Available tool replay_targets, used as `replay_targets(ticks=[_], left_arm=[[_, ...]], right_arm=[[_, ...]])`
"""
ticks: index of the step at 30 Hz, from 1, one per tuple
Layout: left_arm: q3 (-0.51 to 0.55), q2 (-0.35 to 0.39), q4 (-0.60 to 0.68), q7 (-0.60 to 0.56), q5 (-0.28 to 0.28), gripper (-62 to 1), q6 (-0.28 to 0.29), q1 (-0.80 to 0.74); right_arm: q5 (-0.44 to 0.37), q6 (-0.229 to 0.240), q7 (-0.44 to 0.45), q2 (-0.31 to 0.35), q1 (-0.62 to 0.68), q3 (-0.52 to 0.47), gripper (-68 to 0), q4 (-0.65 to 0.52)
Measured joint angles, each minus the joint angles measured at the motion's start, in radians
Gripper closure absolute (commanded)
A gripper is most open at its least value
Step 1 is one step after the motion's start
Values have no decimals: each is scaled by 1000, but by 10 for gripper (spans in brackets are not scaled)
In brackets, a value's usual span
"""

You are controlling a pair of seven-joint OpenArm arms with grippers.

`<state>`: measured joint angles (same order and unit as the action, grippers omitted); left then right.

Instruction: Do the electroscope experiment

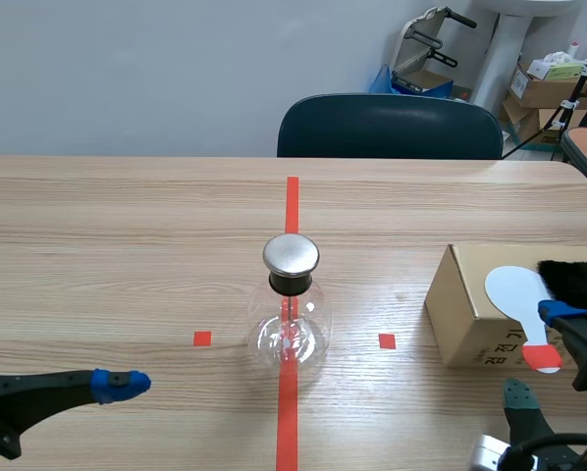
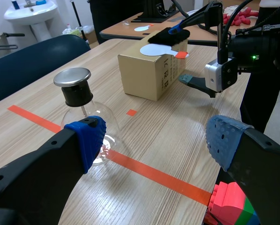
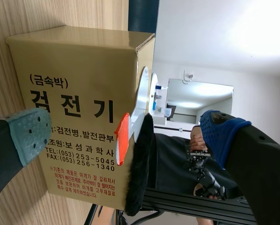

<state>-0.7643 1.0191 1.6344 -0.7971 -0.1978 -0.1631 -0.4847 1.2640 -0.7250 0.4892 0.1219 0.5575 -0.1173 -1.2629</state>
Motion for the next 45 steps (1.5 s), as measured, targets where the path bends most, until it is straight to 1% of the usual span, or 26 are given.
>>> replay_targets(ticks=[20,23,25,27,29,31,32,34,36,38,40,41,42,43,45], left_arm=[[0,0,0,0,0,-467,-1,2],[3,0,0,2,-1,-467,-2,13],[16,0,0,14,-12,-468,-2,23],[26,0,0,39,-48,-469,-2,47],[32,0,0,83,-72,-493,-3,76],[42,0,5,131,-88,-505,-2,108],[49,-3,8,167,-100,-508,-2,124],[72,-14,11,237,-103,-508,-1,154],[103,-26,11,288,-103,-508,0,175],[138,-29,11,299,-102,-508,1,182],[177,-31,11,315,-105,-508,2,182],[198,-32,11,335,-121,-508,4,180],[221,-39,11,367,-140,-508,3,180],[248,-49,11,404,-144,-508,2,179],[303,-74,11,460,-144,-508,3,177]], right_arm=[[0,0,0,0,0,0,-679,0],[0,0,-24,0,0,0,-679,0],[-13,0,-27,0,0,0,-679,0],[-15,0,-26,0,6,0,-679,0],[-33,0,-19,0,29,3,-679,0],[-97,1,-5,1,80,12,-679,-8],[-123,0,16,3,114,17,-679,-17],[-183,1,50,21,196,36,-679,-50],[-260,3,92,54,277,58,-679,-93],[-359,3,135,101,349,77,-679,-151],[-474,6,148,157,407,88,-679,-225],[-533,23,149,187,431,88,-679,-267],[-600,72,143,221,451,87,-679,-314],[-673,130,137,259,466,85,-679,-361],[-802,220,140,338,484,81,-679,-446]])
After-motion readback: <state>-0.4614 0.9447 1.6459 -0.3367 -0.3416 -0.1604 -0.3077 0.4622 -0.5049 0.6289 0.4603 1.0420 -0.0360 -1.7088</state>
